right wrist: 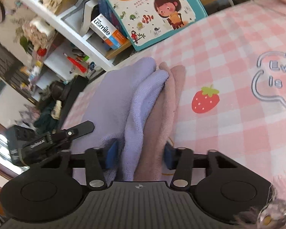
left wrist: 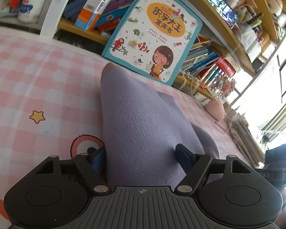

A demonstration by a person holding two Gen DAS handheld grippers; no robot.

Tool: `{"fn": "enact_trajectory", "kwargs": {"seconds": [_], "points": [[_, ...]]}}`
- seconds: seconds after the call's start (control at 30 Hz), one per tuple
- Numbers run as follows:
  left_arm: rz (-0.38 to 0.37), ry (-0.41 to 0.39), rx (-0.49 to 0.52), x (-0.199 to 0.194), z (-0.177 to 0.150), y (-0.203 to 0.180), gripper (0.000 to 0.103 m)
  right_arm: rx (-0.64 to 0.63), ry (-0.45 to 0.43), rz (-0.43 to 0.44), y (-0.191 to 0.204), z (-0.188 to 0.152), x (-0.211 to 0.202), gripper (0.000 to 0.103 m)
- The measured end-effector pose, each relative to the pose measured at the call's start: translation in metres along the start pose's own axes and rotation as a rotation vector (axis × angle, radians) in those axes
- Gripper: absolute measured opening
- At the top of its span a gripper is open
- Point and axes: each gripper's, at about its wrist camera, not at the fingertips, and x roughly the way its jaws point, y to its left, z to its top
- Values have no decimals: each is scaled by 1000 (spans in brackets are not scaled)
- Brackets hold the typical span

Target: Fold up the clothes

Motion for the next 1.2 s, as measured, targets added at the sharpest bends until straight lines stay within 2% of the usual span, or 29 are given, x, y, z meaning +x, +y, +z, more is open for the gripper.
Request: {"fn": "enact_trajectory", "kwargs": {"seconds": [0.17, 0.3, 0.47, 0.53, 0.57, 0.63, 0.67, 0.9, 0.97, 1.0, 1.03, 1.2], "points": [[19, 10, 58, -15, -7, -10, 71, -160, -18, -64, 25, -14, -7, 23], [5, 48, 67, -31, -17, -13, 71, -187, -1, -61, 34, -28, -19, 23], [-17, 82, 83, -48, -31, -13, 74, -110, 32, -26, 29, -41, -31, 24], [-21, 83, 71, -52, -32, -10, 76, -66, 36, -18, 27, -44, -33, 32], [-22, 80, 64, -53, -31, -7, 77, -46, 37, -16, 25, -45, -35, 32], [-22, 75, 50, -56, -30, -3, 79, -23, 30, -26, 23, -45, -36, 44], [-23, 69, 42, -56, -29, -1, 79, -15, 25, -34, 23, -45, -37, 46], [-67, 57, -31, -47, -30, 12, 79, 60, 28, 13, 12, -39, -31, 47], [-69, 47, -18, -46, -32, 9, 77, 58, 33, 21, 13, -39, -28, 45], [-69, 43, -6, -45, -33, 7, 73, 50, 31, 17, 14, -39, -26, 42], [-70, 40, 7, -45, -34, 4, 73, 33, 30, 0, 17, -40, -25, 33], [-1, 13, 145, -49, -37, -17, 69, -130, -5, -90, 41, -49, -25, 23]]}}
